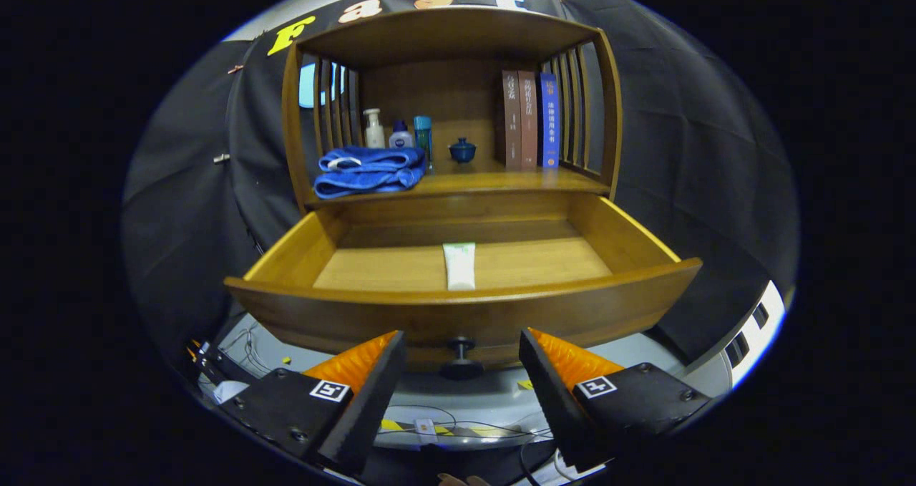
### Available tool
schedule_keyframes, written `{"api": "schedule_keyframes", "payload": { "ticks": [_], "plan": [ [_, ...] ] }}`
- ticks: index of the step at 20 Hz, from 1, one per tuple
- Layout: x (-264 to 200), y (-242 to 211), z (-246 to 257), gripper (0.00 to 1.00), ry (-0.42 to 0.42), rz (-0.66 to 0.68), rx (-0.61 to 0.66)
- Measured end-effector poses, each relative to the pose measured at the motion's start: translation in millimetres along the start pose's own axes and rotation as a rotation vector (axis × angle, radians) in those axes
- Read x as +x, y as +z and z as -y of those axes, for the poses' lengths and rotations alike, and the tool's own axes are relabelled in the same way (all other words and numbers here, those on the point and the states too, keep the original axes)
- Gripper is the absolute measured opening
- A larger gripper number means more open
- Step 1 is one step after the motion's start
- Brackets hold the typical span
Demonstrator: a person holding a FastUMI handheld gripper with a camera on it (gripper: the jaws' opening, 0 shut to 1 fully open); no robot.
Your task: Pull open the drawer, take out the items inside it, and place them on the countertop above the cabinet.
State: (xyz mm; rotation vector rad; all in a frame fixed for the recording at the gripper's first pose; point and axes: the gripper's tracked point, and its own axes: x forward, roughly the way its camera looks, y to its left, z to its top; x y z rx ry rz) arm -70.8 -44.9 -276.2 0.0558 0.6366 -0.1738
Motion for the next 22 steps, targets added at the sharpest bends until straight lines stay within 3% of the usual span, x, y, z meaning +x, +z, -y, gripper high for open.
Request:
{"api": "schedule_keyframes", "payload": {
  "ticks": [4, 9, 15, 22],
  "plan": [
    [21.2, 43.7, -10.5, 0.99, 0.049, -0.034, 0.003],
    [83.0, 72.6, -9.2, 0.99, 0.054, -0.138, 0.024],
    [155.0, 55.3, -9.9, 0.99, 0.035, -0.335, -0.005],
    [190.9, 8.0, -2.5, 0.99, -0.019, -0.569, -0.009]
  ]
}}
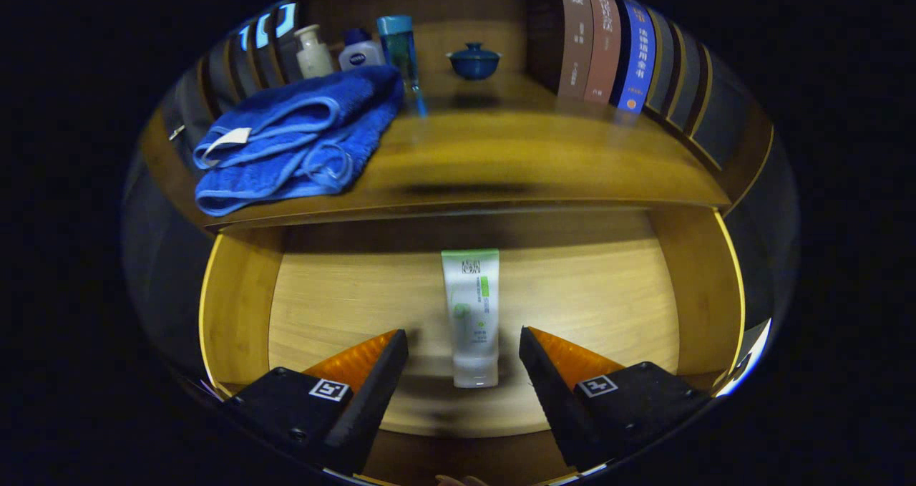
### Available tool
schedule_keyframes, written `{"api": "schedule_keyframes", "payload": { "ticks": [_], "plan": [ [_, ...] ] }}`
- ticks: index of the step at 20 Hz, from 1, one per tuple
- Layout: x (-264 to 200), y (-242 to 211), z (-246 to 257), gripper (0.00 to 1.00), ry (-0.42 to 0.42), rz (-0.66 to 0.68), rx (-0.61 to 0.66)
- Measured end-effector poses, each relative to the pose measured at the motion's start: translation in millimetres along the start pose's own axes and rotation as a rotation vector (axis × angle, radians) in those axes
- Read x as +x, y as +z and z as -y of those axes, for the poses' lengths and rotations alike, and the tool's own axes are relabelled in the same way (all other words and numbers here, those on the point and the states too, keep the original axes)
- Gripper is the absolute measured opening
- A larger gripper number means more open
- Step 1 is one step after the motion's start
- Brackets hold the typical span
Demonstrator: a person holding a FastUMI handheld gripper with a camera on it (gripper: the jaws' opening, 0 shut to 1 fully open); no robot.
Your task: Pull open the drawer, take out the items inside it, and place them on the countertop above the cabinet.
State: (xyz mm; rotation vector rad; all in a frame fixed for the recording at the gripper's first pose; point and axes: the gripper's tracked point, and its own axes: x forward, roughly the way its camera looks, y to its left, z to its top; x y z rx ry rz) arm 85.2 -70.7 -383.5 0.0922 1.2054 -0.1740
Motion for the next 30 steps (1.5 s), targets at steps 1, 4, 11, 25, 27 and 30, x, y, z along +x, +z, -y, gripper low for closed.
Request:
{"api": "schedule_keyframes", "payload": {
  "ticks": [1, 4, 11, 25, 27, 30],
  "plan": [
    [4.0, -3.6, 1.6, 0.99, -0.006, -0.029, 0.007],
    [18.2, -15.7, 5.1, 0.99, -0.02, -0.104, 0.003],
    [35.5, -35.5, 13.1, 0.92, -0.059, -0.205, -0.006],
    [13.4, -36.1, 14.7, 0.34, 0.008, -0.152, 0.033],
    [-6.1, -34.5, 13.0, 0.34, 0.023, -0.113, 0.035],
    [-38.2, -36.4, 8.4, 0.34, 0.052, -0.058, 0.028]
  ]
}}
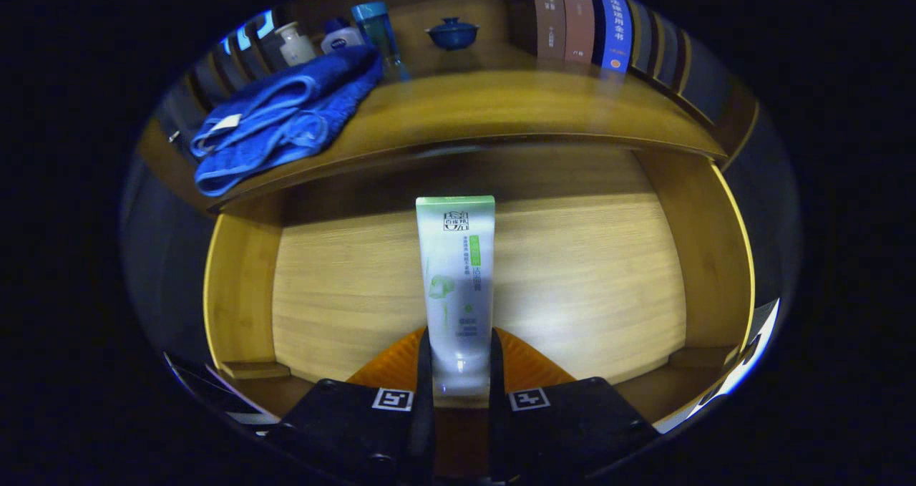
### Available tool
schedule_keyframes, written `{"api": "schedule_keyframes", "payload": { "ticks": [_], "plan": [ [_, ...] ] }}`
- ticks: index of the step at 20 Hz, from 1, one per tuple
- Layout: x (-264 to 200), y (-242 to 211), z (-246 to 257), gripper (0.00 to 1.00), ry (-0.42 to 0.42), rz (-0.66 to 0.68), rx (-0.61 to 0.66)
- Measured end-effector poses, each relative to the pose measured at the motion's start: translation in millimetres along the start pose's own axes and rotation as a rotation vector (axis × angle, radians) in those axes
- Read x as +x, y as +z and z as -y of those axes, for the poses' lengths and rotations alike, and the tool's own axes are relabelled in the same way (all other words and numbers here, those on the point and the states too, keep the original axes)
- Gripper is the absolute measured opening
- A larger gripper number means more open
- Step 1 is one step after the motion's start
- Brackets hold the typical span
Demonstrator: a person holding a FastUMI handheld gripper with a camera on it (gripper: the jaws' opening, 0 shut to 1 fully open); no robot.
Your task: Pull open the drawer, take out the items inside it, and place them on the countertop above the cabinet.
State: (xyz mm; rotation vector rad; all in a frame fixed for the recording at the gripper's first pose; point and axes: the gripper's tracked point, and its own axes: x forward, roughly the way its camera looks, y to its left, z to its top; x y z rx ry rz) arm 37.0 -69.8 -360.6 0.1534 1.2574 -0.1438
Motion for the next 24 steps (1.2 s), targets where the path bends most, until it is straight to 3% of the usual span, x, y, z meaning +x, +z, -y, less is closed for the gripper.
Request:
{"api": "schedule_keyframes", "payload": {
  "ticks": [4, 11, 18, 24],
  "plan": [
    [-38.3, 7.6, -11.2, 0.33, 0.046, 0.074, 0.004],
    [-77.0, 112.9, -23.1, 0.33, 0.055, 0.27, 0.012],
    [-46.2, 201.6, -25.5, 0.33, 0.028, 0.283, -0.002],
    [10.6, 227.4, -16.7, 0.33, -0.016, 0.193, -0.002]
  ]
}}
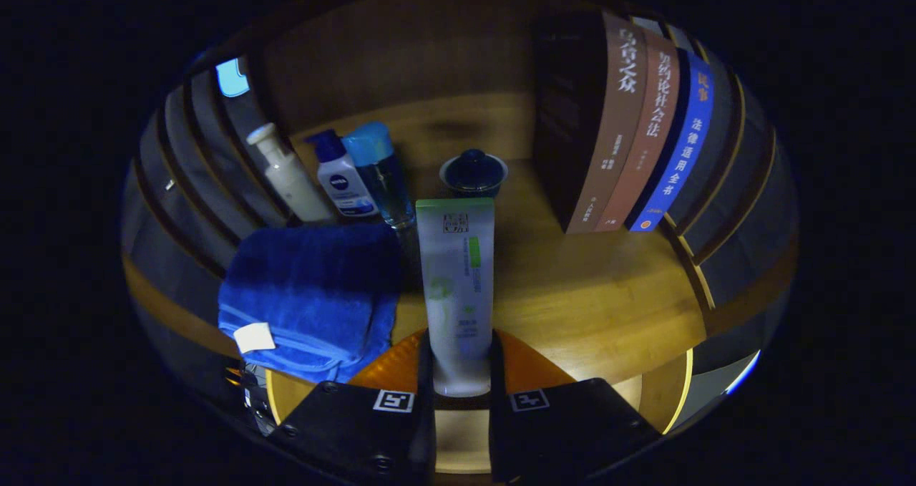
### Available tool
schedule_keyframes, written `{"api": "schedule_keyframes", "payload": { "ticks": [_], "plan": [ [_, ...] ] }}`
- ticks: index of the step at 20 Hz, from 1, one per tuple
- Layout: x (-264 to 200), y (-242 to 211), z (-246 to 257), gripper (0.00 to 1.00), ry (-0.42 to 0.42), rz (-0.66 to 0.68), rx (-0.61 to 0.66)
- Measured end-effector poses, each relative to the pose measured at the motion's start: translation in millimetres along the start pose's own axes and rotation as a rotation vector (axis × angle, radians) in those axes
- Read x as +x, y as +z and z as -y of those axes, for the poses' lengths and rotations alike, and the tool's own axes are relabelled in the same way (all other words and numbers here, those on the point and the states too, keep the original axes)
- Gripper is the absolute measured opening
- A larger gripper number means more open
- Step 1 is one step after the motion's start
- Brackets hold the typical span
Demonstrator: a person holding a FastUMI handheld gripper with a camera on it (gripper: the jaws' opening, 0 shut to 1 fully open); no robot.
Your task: Pull open the drawer, take out the items inside it, and place them on the countertop above the cabinet.
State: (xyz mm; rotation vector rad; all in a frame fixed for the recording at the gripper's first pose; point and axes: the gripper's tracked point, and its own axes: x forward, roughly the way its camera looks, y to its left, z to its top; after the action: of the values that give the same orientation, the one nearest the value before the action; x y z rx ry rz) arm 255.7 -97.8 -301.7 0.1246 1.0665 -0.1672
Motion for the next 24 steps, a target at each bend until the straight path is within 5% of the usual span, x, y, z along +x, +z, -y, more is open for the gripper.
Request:
{"api": "schedule_keyframes", "payload": {
  "ticks": [11, 12, 15, 24],
  "plan": [
    [23.4, -7.1, 8.4, 0.44, -0.019, -0.047, 0.026],
    [23.5, -5.0, 6.1, 0.5, -0.01, -0.036, 0.035],
    [8.7, -3.0, 4.8, 0.98, -0.011, -0.008, 0.036],
    [-76.6, -14.9, 4.6, 0.98, 0.005, 0.19, 0.01]
  ]
}}
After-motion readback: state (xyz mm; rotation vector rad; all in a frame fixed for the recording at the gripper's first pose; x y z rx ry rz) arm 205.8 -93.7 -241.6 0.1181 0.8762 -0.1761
